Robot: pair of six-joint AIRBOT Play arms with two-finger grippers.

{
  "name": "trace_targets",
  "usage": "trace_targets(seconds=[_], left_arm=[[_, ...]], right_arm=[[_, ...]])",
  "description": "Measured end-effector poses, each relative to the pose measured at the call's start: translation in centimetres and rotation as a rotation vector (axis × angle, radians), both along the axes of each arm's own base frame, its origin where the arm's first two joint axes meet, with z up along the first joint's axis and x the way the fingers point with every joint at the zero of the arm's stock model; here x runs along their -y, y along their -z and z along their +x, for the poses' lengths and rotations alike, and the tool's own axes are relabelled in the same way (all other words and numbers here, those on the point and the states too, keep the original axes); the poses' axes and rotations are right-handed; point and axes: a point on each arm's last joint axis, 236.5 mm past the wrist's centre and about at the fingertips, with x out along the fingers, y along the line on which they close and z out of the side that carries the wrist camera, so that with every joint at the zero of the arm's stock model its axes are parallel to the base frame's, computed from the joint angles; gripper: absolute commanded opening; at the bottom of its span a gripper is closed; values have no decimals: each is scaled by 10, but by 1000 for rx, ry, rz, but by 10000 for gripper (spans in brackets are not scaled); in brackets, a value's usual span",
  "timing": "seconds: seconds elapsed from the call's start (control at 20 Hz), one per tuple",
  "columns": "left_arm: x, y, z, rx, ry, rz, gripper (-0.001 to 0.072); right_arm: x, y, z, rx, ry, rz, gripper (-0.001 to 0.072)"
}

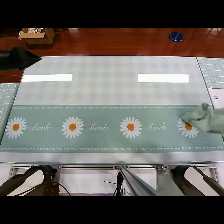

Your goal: Fold the shirts.

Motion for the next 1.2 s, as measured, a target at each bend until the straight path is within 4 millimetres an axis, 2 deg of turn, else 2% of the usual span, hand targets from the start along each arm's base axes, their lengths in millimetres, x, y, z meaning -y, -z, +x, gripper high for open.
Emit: trace_targets(seconds=[0.2,0.4,0.55,0.7,0.8,0.95,1.2], left_arm=[[0,0,1,13,9,15,24],[-6,-5,8,46,-17,23,24],[-11,-9,15,79,-41,34,24],[-15,-13,20,106,-58,45,24],[-18,-15,23,121,-70,49,23],[-20,-16,25,131,-79,55,23],[-22,-16,26,136,-85,64,23]], right_arm=[[21,7,-52,-88,147,-30,26],[27,28,-122,-251,258,-42,27],[16,33,-195,-425,388,-22,27],[3,41,-243,-475,527,8,27],[-10,50,-260,-477,598,55,27],[-22,61,-275,-482,646,101,28],[-20,63,-290,-515,656,79,28]])
